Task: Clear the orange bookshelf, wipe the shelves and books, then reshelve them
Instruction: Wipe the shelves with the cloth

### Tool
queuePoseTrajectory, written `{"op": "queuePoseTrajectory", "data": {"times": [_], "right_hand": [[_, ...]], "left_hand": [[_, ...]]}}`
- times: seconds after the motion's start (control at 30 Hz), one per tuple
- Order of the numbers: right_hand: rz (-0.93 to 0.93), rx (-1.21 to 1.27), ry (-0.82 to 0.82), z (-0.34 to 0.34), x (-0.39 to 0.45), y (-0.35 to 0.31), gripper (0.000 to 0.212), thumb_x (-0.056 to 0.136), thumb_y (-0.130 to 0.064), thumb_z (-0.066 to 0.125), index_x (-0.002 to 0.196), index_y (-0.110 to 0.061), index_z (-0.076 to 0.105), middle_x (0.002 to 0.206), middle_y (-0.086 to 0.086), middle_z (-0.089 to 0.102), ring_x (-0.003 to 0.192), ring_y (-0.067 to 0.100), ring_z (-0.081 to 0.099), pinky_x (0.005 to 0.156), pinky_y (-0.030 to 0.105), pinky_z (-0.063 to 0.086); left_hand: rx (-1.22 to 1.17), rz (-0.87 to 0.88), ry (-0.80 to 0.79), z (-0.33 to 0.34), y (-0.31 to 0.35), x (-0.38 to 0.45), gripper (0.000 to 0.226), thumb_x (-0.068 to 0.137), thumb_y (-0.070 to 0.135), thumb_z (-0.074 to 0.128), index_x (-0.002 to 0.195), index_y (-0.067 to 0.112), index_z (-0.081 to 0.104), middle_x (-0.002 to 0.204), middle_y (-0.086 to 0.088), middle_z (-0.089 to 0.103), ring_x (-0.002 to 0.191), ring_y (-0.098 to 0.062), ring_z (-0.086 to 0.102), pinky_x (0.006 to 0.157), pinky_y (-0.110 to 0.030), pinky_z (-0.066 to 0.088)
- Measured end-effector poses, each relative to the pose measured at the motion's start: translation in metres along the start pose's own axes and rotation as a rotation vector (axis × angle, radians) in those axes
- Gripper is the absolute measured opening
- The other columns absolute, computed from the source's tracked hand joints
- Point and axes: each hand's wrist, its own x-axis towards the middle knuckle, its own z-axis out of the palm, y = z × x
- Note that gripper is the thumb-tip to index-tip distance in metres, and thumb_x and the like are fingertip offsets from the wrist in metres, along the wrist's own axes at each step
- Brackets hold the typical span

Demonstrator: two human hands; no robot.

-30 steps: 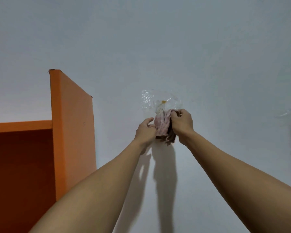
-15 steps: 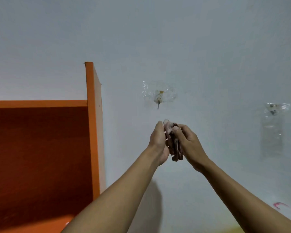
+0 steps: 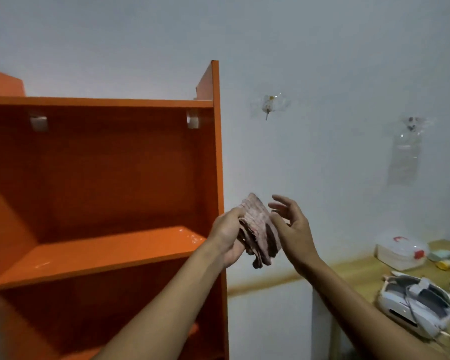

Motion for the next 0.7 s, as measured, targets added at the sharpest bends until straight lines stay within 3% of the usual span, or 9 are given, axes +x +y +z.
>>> {"op": "queuePoseTrajectory", "data": {"times": [0.07, 0.13, 0.17, 0.23, 0.33, 0.47, 0.6, 0.63, 0.7], "right_hand": [[0.126, -0.019, -0.16, 0.015, -0.021, -0.004, 0.043, 0.097, -0.033, 0.061, 0.138, -0.026, 0.051, 0.123, -0.005, 0.063, 0.109, 0.007, 0.063, 0.089, 0.033, 0.057], [0.264, 0.035, -0.29, 0.029, -0.042, -0.01, 0.034, 0.096, -0.04, 0.06, 0.122, -0.017, 0.063, 0.109, 0.0, 0.071, 0.09, 0.008, 0.07, 0.08, 0.036, 0.06], [0.29, 0.038, -0.326, 0.035, -0.051, -0.013, 0.029, 0.096, -0.039, 0.06, 0.106, -0.013, 0.068, 0.099, 0.002, 0.072, 0.082, 0.011, 0.069, 0.08, 0.037, 0.06], [0.317, 0.059, -0.388, 0.046, -0.062, -0.012, 0.03, 0.095, -0.038, 0.061, 0.087, -0.01, 0.066, 0.091, 0.006, 0.069, 0.085, 0.021, 0.064, 0.092, 0.044, 0.054], [0.357, 0.14, -0.456, 0.064, -0.072, -0.011, 0.034, 0.099, -0.038, 0.054, 0.091, -0.005, 0.061, 0.091, 0.01, 0.069, 0.082, 0.025, 0.063, 0.079, 0.042, 0.051], [0.542, 0.476, -0.471, 0.089, -0.08, -0.011, 0.038, 0.1, -0.032, 0.054, 0.119, 0.001, 0.057, 0.111, 0.022, 0.071, 0.101, 0.036, 0.07, 0.075, 0.042, 0.06], [0.74, 0.758, -0.582, 0.111, -0.087, -0.001, 0.038, 0.095, -0.02, 0.061, 0.128, -0.001, 0.058, 0.124, 0.029, 0.064, 0.108, 0.043, 0.064, 0.095, 0.058, 0.049], [0.77, 0.793, -0.58, 0.116, -0.087, 0.001, 0.037, 0.095, -0.02, 0.06, 0.126, 0.0, 0.059, 0.123, 0.03, 0.064, 0.105, 0.042, 0.064, 0.094, 0.056, 0.047], [0.836, 0.857, -0.519, 0.125, -0.086, 0.006, 0.037, 0.096, -0.024, 0.058, 0.124, 0.0, 0.061, 0.121, 0.03, 0.066, 0.095, 0.04, 0.066, 0.077, 0.045, 0.052]], "left_hand": [[-0.007, -0.033, -0.012, -0.022, 0.005, -0.026, 0.027, 0.096, 0.008, 0.039, 0.104, -0.001, 0.062, 0.102, -0.027, 0.059, 0.089, -0.034, 0.06, 0.082, -0.047, 0.051], [0.048, -0.061, -0.042, -0.047, 0.011, -0.048, 0.034, 0.096, 0.003, 0.037, 0.117, -0.008, 0.061, 0.11, -0.027, 0.06, 0.099, -0.034, 0.061, 0.098, -0.047, 0.05], [0.101, -0.063, -0.049, -0.059, 0.013, -0.058, 0.033, 0.097, 0.002, 0.037, 0.116, -0.009, 0.062, 0.107, -0.026, 0.063, 0.095, -0.032, 0.064, 0.093, -0.043, 0.053], [0.218, -0.052, -0.032, -0.083, 0.017, -0.072, 0.028, 0.098, -0.001, 0.04, 0.095, -0.005, 0.068, 0.087, -0.019, 0.069, 0.073, -0.024, 0.067, 0.072, -0.034, 0.057], [0.432, 0.047, 0.055, -0.112, 0.019, -0.081, 0.017, 0.097, 0.002, 0.053, 0.087, 0.005, 0.068, 0.074, -0.009, 0.067, 0.055, -0.012, 0.06, 0.053, -0.022, 0.047], [0.482, 0.17, 0.225, -0.132, 0.015, -0.08, 0.006, 0.092, 0.006, 0.066, 0.088, 0.007, 0.071, 0.086, -0.013, 0.072, 0.075, -0.022, 0.065, 0.068, -0.026, 0.05], [0.523, 0.188, 0.348, -0.14, 0.013, -0.07, 0.009, 0.09, 0.017, 0.071, 0.085, 0.01, 0.071, 0.08, -0.004, 0.07, 0.07, -0.015, 0.064, 0.061, -0.022, 0.049], [0.536, 0.188, 0.375, -0.143, 0.011, -0.064, 0.011, 0.089, 0.02, 0.073, 0.083, 0.011, 0.071, 0.081, -0.005, 0.07, 0.072, -0.017, 0.064, 0.066, -0.025, 0.049], [0.585, 0.206, 0.426, -0.152, 0.006, -0.055, 0.018, 0.086, 0.026, 0.076, 0.078, 0.012, 0.071, 0.077, -0.004, 0.069, 0.069, -0.018, 0.061, 0.068, -0.03, 0.047]]}}
